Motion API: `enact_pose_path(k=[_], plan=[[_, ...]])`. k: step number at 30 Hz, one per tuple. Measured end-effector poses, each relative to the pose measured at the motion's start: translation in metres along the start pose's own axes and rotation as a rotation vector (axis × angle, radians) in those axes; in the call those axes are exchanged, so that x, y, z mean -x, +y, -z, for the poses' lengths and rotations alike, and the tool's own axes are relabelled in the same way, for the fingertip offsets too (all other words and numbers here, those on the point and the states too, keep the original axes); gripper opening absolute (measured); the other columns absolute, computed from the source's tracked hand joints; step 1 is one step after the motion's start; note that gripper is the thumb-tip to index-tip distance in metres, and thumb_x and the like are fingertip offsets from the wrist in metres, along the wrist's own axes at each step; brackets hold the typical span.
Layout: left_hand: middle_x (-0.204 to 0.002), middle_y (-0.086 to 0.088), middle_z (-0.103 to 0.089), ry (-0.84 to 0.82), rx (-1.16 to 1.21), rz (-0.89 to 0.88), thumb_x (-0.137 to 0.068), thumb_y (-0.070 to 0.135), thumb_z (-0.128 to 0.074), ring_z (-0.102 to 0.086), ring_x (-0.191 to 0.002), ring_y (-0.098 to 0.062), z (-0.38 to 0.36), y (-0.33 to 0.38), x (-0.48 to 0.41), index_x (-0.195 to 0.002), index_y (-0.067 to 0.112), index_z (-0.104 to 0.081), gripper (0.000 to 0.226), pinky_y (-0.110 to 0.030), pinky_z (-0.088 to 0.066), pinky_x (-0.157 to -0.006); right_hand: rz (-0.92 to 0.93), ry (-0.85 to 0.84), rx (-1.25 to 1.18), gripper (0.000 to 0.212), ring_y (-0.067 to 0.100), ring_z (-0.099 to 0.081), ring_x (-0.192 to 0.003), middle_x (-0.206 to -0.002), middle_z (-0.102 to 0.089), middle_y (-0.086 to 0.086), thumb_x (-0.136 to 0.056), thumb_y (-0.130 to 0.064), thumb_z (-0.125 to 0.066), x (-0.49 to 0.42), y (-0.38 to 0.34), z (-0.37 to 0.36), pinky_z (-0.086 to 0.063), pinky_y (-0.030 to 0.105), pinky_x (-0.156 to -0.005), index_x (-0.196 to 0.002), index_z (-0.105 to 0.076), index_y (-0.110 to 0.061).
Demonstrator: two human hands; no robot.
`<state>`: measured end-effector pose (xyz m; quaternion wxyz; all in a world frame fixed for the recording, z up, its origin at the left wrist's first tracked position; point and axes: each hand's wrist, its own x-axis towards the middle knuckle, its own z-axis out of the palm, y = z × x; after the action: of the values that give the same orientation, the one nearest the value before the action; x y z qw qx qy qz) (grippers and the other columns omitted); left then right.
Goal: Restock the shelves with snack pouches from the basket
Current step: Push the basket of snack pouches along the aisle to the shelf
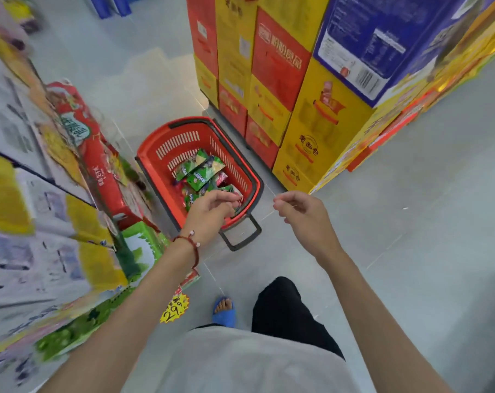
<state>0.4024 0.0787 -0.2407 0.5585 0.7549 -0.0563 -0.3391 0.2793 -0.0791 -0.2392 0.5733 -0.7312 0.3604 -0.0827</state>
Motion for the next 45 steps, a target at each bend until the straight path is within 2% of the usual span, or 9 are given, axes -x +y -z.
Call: enact_pose_path(k=[3, 8, 13, 18, 23, 29, 35, 40, 45], plan=[[-0.107, -0.004, -0.070, 0.076, -0.003, 0.048, -0.095, 0.001, -0.051, -0.065, -0.087, -0.006, -0.002, -0.001, -0.041, -0.108, 0.004, -0.066, 0.020, -0.009, -0.049, -0.064, 0.009, -0.038, 0.021, 0.008, 0.000, -0.062, -0.077, -0.086, -0.070, -0.010, -0.096, -0.019, -0.068, -0.055, 0.004, -0.001, -0.052, 0.023, -0.078, -0.094, -0.074, -0.017], [-0.102, 0.001, -0.071, 0.266, -0.103, 0.078, -0.093, 0.011, -0.059, -0.065, -0.099, -0.015, -0.011, -0.012, -0.122, -0.095, 0.014, -0.068, 0.010, -0.029, -0.051, -0.086, 0.051, -0.145, 0.108, 0.008, -0.004, -0.062, -0.077, -0.088, -0.071, -0.007, -0.097, -0.015, -0.066, -0.165, 0.014, -0.013, -0.048, 0.010, -0.074, -0.092, -0.072, -0.016], [-0.104, 0.007, -0.067, 0.367, -0.277, 0.143, -0.095, 0.013, -0.053, -0.060, -0.098, -0.010, -0.017, -0.023, -0.189, -0.098, 0.021, -0.067, 0.016, -0.025, -0.046, -0.084, 0.090, -0.285, 0.281, 0.009, -0.007, -0.062, -0.077, -0.085, -0.069, -0.014, -0.097, -0.018, -0.065, -0.265, 0.027, -0.026, -0.044, 0.003, -0.068, -0.090, -0.071, -0.021], [-0.105, 0.005, -0.064, 0.453, -0.314, 0.248, -0.096, 0.014, -0.051, -0.060, -0.093, -0.014, -0.003, -0.059, -0.244, -0.104, 0.019, -0.065, 0.017, -0.020, -0.043, -0.073, 0.059, -0.360, 0.434, 0.008, 0.003, -0.064, -0.081, -0.085, -0.069, -0.013, -0.095, -0.022, -0.063, -0.339, 0.047, -0.061, -0.050, 0.018, -0.072, -0.091, -0.069, -0.024], [-0.111, 0.002, -0.063, 0.509, -0.404, 0.353, -0.089, 0.014, -0.054, -0.061, -0.100, -0.018, 0.027, -0.123, -0.304, -0.112, 0.022, -0.060, 0.025, -0.034, -0.050, -0.091, 0.037, -0.396, 0.566, 0.013, 0.011, -0.063, -0.087, -0.093, -0.068, -0.008, -0.096, -0.022, -0.060, -0.398, 0.080, -0.112, -0.042, 0.019, -0.064, -0.104, -0.069, -0.021], [-0.128, -0.007, -0.047, 0.563, -0.600, 0.441, -0.087, 0.020, -0.054, -0.046, -0.119, -0.031, 0.075, -0.202, -0.373, -0.124, 0.030, -0.055, 0.038, -0.043, -0.042, -0.098, 0.092, -0.421, 0.778, 0.022, 0.022, -0.054, -0.114, -0.114, -0.059, 0.002, -0.095, -0.022, -0.061, -0.471, 0.144, -0.174, -0.041, 0.032, -0.094, -0.116, -0.066, -0.019], [-0.152, -0.012, -0.020, 0.635, -0.735, 0.527, -0.083, 0.031, -0.061, -0.026, -0.135, -0.038, 0.116, -0.277, -0.428, -0.141, 0.023, -0.038, 0.063, -0.050, -0.031, -0.110, 0.128, -0.414, 0.923, 0.059, 0.034, -0.030, -0.143, -0.156, -0.030, 0.014, -0.096, -0.033, -0.061, -0.530, 0.201, -0.225, -0.037, 0.047, -0.114, -0.151, -0.041, -0.023], [-0.159, -0.014, 0.003, 0.614, -0.659, 0.501, -0.084, 0.029, -0.061, -0.031, -0.136, -0.043, 0.127, -0.318, -0.454, -0.152, 0.033, -0.014, 0.084, -0.052, -0.038, -0.106, 0.177, -0.354, 0.942, 0.080, 0.037, -0.055, -0.124, -0.161, -0.020, 0.008, -0.093, -0.033, -0.066, -0.550, 0.233, -0.246, -0.051, 0.044, -0.080, -0.157, -0.019, -0.032], [-0.151, -0.020, -0.014, 0.649, -0.786, 0.503, -0.084, 0.032, -0.061, -0.050, -0.112, -0.048, 0.127, -0.319, -0.459, -0.152, 0.041, -0.002, 0.090, -0.053, -0.051, -0.084, 0.200, -0.325, 0.989, 0.087, 0.039, -0.062, -0.109, -0.157, -0.024, 0.011, -0.093, -0.027, -0.065, -0.551, 0.249, -0.249, -0.046, 0.039, -0.069, -0.158, -0.008, -0.037]])
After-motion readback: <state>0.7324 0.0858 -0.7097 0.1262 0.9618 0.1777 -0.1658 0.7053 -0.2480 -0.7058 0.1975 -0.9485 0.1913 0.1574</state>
